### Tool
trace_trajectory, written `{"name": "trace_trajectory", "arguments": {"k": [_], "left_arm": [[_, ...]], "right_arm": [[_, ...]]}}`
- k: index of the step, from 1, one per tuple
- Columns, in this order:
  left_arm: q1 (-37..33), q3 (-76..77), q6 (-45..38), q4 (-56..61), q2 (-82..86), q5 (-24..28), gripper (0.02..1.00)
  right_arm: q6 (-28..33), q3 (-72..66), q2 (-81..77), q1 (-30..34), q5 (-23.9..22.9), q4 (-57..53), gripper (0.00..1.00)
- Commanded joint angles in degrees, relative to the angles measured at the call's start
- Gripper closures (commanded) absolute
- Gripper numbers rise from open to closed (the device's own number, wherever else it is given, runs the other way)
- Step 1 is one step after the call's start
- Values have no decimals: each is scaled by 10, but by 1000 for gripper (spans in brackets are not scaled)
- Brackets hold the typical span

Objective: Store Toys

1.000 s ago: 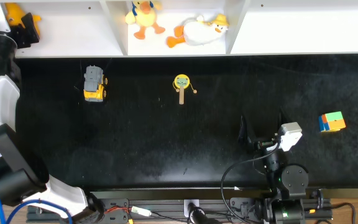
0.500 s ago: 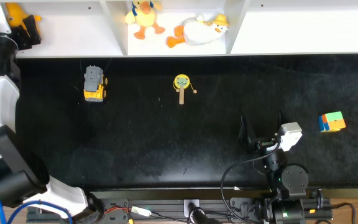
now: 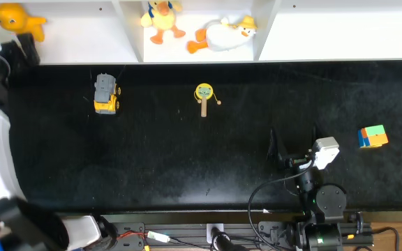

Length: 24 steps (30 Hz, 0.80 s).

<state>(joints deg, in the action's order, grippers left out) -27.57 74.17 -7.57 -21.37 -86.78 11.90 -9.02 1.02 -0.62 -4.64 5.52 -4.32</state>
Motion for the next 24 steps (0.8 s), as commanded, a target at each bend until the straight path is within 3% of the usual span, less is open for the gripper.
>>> {"name": "trace_trajectory", "arguments": {"k": [1,6,11,24], "left_arm": [[-5,9,-47,-95,66,-7,20],[1,4,-77,-198,108,91,20],[51,-38,-74,-219,108,94,18],[220,-158,-1,-137,90,-91,20]], "right_arm": [[-2,-7,4,-3,-3,3,5],[-2,-7,4,-3,-3,3,5],[-2,-7,4,-3,-3,3,5],[-2,-7,4,-3,-3,3,5]]}}
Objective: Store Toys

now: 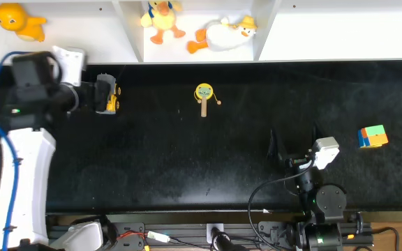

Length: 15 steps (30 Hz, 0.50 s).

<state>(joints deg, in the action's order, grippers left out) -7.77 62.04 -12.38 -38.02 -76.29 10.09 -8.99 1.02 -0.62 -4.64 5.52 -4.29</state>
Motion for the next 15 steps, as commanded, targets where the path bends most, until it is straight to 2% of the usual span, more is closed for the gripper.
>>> {"name": "trace_trajectory", "arguments": {"k": [1,6,11,15], "left_arm": [[26,-46,57,42,-20,-80,20],[34,-81,85,101,-60,-80,20],[38,-83,87,143,-118,-45,20],[38,-83,97,165,-158,-46,18]], "right_arm": [[-2,-7,4,-3,-3,2,3],[-2,-7,4,-3,-3,2,5],[-2,-7,4,-3,-3,3,5],[-2,-7,4,-3,-3,3,5]]}}
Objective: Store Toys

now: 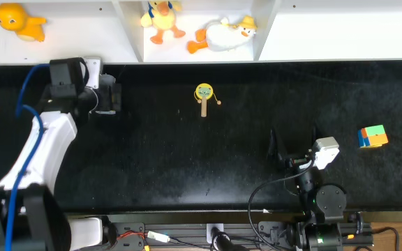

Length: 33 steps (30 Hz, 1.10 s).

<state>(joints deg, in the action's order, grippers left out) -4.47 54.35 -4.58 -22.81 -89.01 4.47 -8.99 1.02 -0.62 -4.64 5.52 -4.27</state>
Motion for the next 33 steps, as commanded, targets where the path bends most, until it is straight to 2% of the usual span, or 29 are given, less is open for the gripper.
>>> {"name": "trace_trajectory", "arguments": {"k": [1,7,12,22,33], "left_arm": [[5,-6,19,17,-39,8,18],[5,-6,19,35,-78,-5,42],[5,-6,19,44,-89,-8,240],[4,-6,20,54,-88,-17,535],[4,35,21,16,-50,-17,682]], "right_arm": [[-2,-7,4,-3,-3,2,5],[-2,-7,4,-3,-3,2,7],[-2,-8,4,-3,-3,2,5],[-2,-7,4,-3,-3,2,5],[-2,-7,4,-3,-3,2,5]]}}
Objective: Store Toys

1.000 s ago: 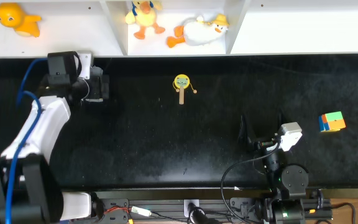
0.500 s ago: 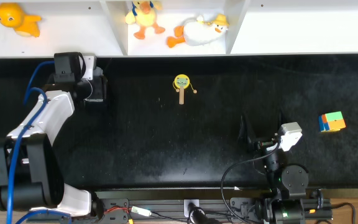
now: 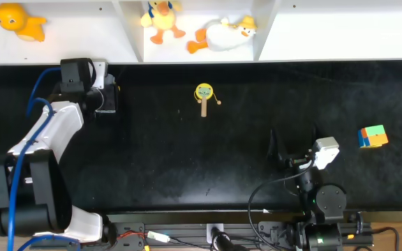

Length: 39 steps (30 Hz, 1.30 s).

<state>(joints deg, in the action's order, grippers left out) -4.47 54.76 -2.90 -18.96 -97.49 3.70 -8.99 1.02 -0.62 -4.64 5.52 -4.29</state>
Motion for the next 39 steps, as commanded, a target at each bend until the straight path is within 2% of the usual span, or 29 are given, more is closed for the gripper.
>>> {"name": "trace_trajectory", "arguments": {"k": [1,10,21,29,39], "left_arm": [[4,38,4,-33,45,-9,689],[4,57,4,-62,171,-30,706],[5,57,4,91,111,3,706],[5,57,15,200,57,8,711],[5,57,26,290,7,28,700]], "right_arm": [[-2,-7,4,-3,-3,2,5],[-2,-7,4,-3,-3,2,3],[-2,-7,4,-3,-3,2,7],[-2,-8,4,-3,-3,2,5],[-2,-7,4,-3,-3,2,7]]}}
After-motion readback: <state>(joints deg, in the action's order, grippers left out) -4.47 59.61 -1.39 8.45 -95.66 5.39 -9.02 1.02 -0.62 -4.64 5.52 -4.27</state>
